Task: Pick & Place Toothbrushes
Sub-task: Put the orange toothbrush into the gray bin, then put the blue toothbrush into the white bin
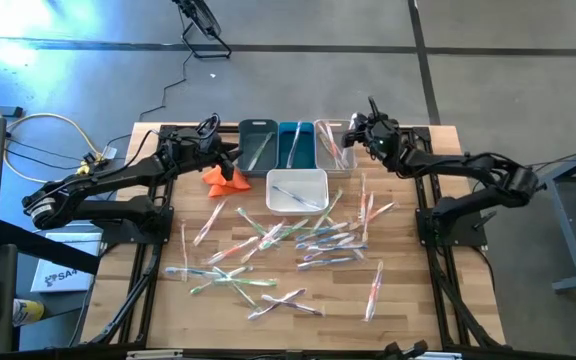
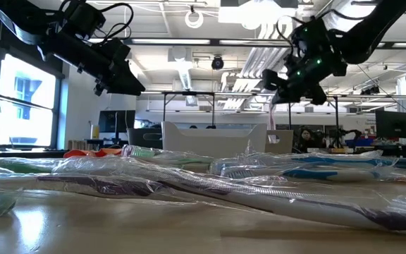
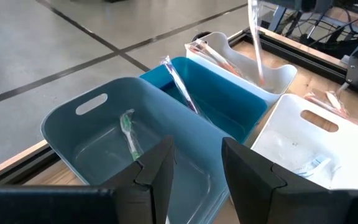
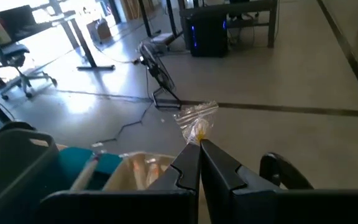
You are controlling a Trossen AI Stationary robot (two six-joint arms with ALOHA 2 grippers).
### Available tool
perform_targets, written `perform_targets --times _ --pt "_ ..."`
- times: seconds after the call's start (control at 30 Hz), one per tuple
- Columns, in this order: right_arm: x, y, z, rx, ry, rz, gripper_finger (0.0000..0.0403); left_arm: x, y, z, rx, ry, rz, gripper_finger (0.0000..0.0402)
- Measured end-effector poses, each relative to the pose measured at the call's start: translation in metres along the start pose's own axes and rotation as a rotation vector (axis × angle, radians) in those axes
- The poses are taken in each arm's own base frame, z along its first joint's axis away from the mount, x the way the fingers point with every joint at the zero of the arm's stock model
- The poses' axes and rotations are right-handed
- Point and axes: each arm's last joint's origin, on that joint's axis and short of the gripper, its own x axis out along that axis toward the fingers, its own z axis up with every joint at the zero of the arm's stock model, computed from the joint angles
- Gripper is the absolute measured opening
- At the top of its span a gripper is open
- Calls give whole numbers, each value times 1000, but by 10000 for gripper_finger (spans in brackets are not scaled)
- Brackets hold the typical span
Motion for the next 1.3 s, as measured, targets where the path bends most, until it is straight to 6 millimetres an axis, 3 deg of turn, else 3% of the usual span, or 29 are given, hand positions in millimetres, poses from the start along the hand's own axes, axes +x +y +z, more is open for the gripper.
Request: perform_targets --times 0.33,0.6,1.03,1.3 --pt "15 -7 -14 51 83 15 4 0 0 0 0 0 0 133" --pt "17 -10 -14 53 97 36 11 0 0 0 0 3 1 133" --pt "16 -8 -10 8 64 63 112 0 0 0 0 4 1 133" --pt "0 3 12 32 -5 254 123 0 0 0 0 4 1 133"
